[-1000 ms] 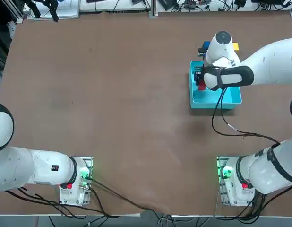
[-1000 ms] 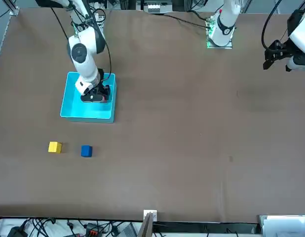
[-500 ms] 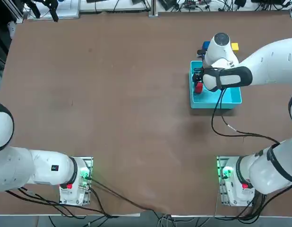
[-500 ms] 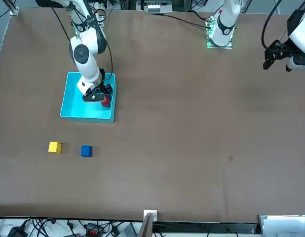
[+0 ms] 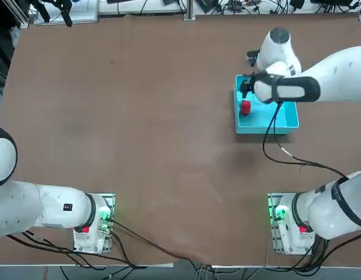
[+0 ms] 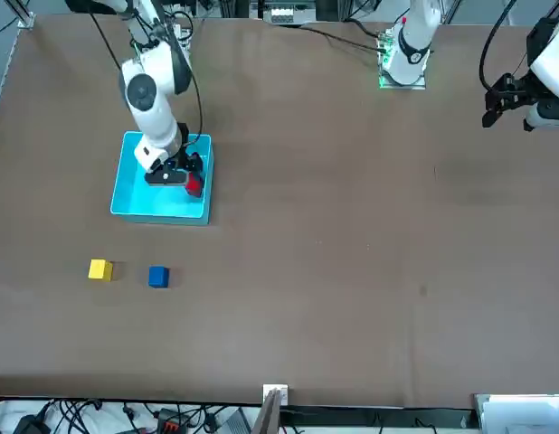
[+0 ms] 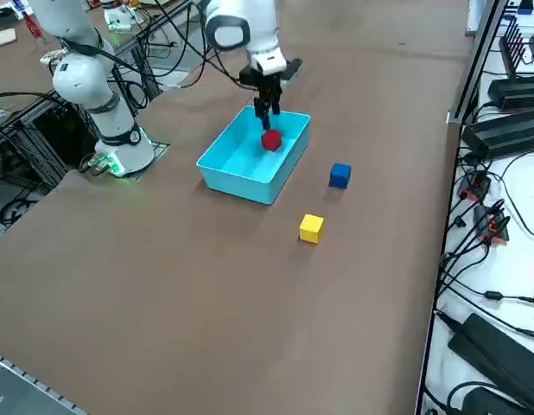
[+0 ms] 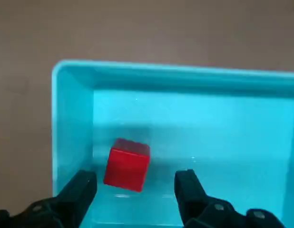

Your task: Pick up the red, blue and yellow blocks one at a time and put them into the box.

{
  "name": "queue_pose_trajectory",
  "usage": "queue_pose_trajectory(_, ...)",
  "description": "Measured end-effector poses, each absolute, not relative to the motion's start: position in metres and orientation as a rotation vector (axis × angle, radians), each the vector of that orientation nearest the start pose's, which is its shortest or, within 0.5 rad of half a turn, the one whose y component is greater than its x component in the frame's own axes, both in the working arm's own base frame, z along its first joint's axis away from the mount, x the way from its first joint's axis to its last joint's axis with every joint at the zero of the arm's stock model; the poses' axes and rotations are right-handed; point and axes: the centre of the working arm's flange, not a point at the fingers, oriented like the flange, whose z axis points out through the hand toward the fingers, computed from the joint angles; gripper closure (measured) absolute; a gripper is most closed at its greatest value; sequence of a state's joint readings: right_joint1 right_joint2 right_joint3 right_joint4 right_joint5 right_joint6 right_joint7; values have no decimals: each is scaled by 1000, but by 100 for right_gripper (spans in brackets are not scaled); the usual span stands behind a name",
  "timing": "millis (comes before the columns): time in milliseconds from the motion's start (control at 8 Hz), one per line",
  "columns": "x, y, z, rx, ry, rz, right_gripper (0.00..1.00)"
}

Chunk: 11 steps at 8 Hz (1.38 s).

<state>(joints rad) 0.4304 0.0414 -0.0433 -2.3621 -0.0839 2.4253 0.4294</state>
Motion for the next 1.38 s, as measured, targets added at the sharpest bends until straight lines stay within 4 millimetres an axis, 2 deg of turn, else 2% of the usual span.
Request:
queue_pose_trajectory(250, 507, 164, 358, -3193, -45, -77, 0)
queue_pose_trajectory(375, 530, 151, 367, -3195, -40, -90, 0)
queue_pose_trajectory(500, 555, 142, 365, -3197, -23, -105, 0)
queue_pose_trajectory(750, 611, 131, 343, -3205, -8, -117, 0)
queue_pose_trajectory(1000, 658, 122, 308, -3216, -15, -115, 0)
queue_pose_trajectory(1125, 675, 115, 290, -3220, -29, -107, 0)
queue_pose_trajectory(1375, 698, 104, 264, -3220, -49, -96, 0)
